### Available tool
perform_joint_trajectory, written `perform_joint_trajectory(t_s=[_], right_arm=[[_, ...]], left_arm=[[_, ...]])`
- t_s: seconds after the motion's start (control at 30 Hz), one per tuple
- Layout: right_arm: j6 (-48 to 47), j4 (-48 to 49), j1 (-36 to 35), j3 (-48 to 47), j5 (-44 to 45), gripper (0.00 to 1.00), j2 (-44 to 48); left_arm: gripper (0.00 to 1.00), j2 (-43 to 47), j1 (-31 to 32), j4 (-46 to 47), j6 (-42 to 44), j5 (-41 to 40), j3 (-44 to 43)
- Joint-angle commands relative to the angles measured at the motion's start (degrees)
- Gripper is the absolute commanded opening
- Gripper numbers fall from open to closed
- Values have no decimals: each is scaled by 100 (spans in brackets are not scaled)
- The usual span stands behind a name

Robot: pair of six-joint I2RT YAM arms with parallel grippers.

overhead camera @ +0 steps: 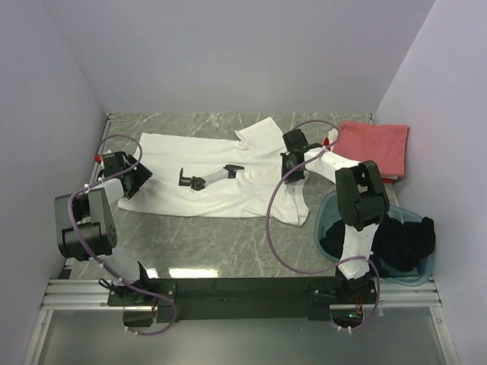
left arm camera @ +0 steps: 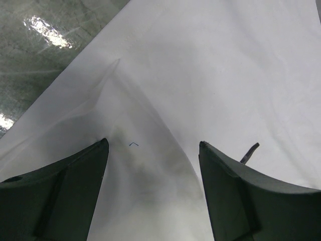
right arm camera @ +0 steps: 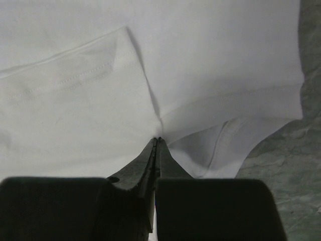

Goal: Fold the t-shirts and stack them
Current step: Fold the tshirt

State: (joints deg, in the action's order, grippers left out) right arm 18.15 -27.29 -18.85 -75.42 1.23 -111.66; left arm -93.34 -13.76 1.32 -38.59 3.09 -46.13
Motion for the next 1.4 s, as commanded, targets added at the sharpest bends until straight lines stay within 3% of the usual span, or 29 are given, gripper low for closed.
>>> perform_joint_trajectory(t_s=[0.0,0.6,0.7,0.73,0.83,0.93,1.17,1.37], right_arm=[[-22,-49,118,71,351,0,398],[-57,-13,215,203,316,0,548],[-57,-40,207,238,325,13,644],[-40,-40,215,264,333,26,697],[30,-48,207,405,333,46,934],[109,-40,110,659,395,52,1303],[478,-84,-303,1633,562,54,2208],[839,-49,-531,2434,465,54,2595]], left_arm=[[80,-185,-74,-176,106,-54,166],[80,-158,-101,-176,115,-80,166],[80,-1,-109,-28,115,-177,166],[80,61,-109,-1,115,-195,192],[83,412,-83,61,97,-256,262],[84,825,100,53,88,-563,358],[86,1625,830,-280,159,-1679,394],[86,1968,1630,-308,1,-1777,561]])
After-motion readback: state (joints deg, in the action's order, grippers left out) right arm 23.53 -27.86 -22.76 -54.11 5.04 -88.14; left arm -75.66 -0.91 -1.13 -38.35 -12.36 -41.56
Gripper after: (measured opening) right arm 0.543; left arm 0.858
